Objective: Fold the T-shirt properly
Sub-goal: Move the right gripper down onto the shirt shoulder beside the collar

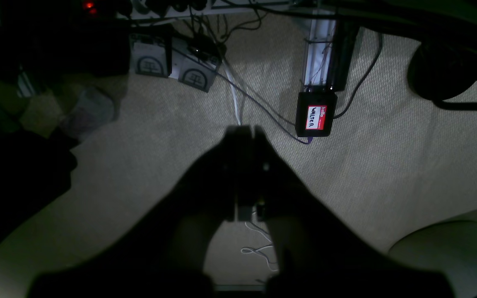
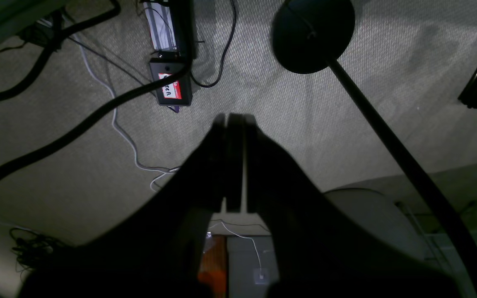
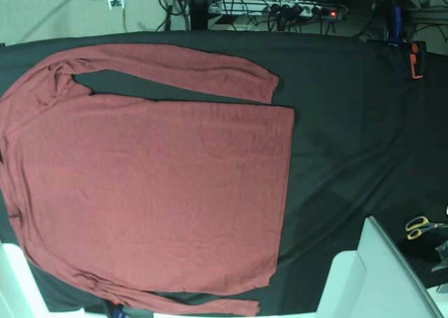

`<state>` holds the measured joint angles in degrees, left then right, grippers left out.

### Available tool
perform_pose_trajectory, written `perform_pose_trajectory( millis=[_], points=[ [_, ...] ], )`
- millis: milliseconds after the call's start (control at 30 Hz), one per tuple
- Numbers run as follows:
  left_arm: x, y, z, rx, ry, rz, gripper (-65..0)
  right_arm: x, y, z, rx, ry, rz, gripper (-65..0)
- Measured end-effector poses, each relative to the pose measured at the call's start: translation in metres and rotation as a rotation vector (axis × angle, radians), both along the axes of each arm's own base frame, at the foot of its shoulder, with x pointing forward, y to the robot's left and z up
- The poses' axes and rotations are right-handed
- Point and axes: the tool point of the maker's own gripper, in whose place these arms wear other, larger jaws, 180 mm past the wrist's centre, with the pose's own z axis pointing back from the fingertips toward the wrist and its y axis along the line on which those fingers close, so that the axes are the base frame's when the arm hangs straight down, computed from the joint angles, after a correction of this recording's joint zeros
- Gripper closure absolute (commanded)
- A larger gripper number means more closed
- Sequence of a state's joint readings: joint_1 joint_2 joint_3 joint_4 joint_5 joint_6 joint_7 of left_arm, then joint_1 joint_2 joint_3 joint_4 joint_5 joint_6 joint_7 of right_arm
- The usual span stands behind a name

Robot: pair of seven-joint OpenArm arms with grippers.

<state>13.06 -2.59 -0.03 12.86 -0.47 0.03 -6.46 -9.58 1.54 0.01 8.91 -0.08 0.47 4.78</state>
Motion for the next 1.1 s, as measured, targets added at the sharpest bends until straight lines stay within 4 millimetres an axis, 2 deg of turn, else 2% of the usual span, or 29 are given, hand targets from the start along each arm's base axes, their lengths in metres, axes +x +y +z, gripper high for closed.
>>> perform_pose_trajectory(
  millis=[233, 333, 533, 767, 867, 967, 1033, 1100],
  points=[
    [0.0, -0.001, 0.0, -0.002, 0.002, -0.015, 0.0, 0.0, -0.001, 0.0, -0.002, 0.0, 0.0, 0.0],
    [-0.001, 0.007, 0.001, 0.009, 0.001, -0.018, 0.0, -0.001, -0.001, 0.0, -0.001, 0.0, 0.0, 0.0],
    [0.001, 0.019, 0.002, 0.028, -0.005, -0.014, 0.0, 0.02, -0.002, 0.005, -0.007, -0.155, 0.007, 0.0],
    [0.005, 0.026, 0.003, 0.039, -0.03, -0.017, 0.0, 0.01, -0.004, 0.007, -0.011, -0.141, 0.008, 0.0],
    [0.014, 0.024, 0.009, 0.031, -0.149, -0.029, 0.0, 0.015, -0.021, 0.008, -0.036, -0.15, 0.015, 0.0],
    [0.006, 0.022, 0.016, 0.025, -0.201, -0.037, 0.0, 0.014, -0.056, 0.011, -0.096, -0.152, -0.033, 0.0],
    [-0.003, 0.03, 0.021, 0.035, -0.205, -0.048, 0.0, 0.008, -0.083, 0.016, -0.147, -0.153, -0.1, 0.0],
    [-0.002, 0.042, 0.027, 0.052, -0.227, -0.065, 0.0, -0.001, -0.104, 0.021, -0.19, -0.151, -0.154, 0.0]
  ],
)
